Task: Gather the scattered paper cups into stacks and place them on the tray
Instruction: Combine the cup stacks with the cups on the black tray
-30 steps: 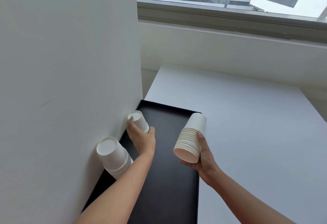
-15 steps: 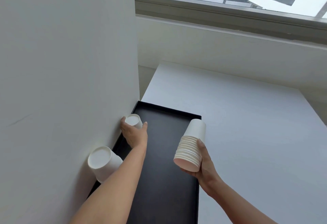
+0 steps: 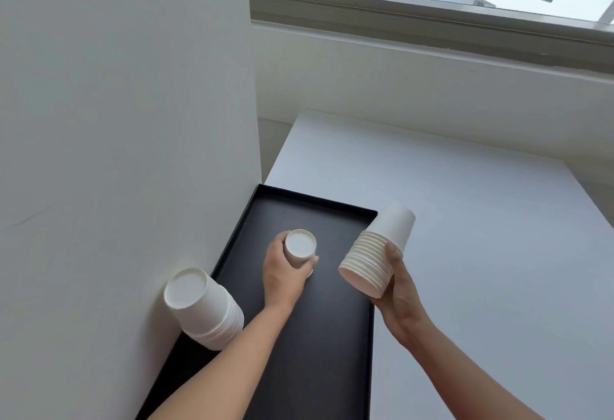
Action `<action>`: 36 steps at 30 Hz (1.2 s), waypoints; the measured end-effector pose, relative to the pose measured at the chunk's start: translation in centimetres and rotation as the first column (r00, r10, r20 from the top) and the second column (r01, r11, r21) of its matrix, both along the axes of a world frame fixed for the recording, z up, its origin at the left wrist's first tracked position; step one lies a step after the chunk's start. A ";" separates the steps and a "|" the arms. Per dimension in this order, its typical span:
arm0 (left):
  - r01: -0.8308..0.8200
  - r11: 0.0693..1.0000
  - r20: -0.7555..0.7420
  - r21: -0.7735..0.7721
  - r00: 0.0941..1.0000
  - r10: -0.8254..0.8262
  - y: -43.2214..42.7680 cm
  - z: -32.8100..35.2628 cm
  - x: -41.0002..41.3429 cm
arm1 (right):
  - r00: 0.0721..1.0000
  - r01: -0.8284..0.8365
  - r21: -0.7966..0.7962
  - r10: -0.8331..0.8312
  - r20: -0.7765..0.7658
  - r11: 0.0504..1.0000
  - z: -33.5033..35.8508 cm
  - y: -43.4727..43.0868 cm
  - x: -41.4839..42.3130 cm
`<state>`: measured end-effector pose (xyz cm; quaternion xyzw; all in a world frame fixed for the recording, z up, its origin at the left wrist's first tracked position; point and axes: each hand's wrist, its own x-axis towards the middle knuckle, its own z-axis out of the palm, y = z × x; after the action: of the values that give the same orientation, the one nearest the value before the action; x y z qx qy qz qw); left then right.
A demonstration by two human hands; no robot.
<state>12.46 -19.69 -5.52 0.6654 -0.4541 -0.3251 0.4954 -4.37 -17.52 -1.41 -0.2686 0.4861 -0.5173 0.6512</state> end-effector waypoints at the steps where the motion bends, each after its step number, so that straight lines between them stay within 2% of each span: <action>1: 0.037 0.999 0.013 -0.006 0.999 -0.037 0.5 0.0 -0.3 | 1.000 0.029 -0.011 -0.029 -0.008 1.000 0.1 -0.1 -0.2; 8: 0.173 0.984 0.018 0.034 0.985 -0.174 3.1 -0.3 -2.4 | 0.979 0.204 -0.054 -0.205 -0.001 0.977 0.4 -0.5 -0.6; 16: 0.227 0.972 0.014 0.058 0.974 -0.228 3.9 -0.8 -2.6 | 0.981 0.176 -0.113 -0.184 -0.056 0.978 0.5 0.2 0.7; 21: 0.248 0.966 -0.024 0.070 0.969 -0.247 4.3 -0.7 -2.5 | 0.973 0.087 -0.178 -0.122 -0.195 0.980 0.6 0.6 1.9; 27: 0.307 0.947 -0.051 0.092 0.952 -0.303 5.3 -0.8 -1.8 | 0.901 -0.071 -0.255 -0.047 -0.430 0.964 -0.1 1.0 2.5; 36: 0.285 0.957 -0.085 0.061 0.956 -0.279 5.9 -1.3 -1.4 | 0.798 -0.236 -0.267 0.030 -0.602 0.934 -1.2 1.4 3.0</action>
<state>11.09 -13.75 -6.80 0.5986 -0.5134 -0.4334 0.4362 -1.36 -16.12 -2.65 -0.5540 0.5502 -0.4341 0.4494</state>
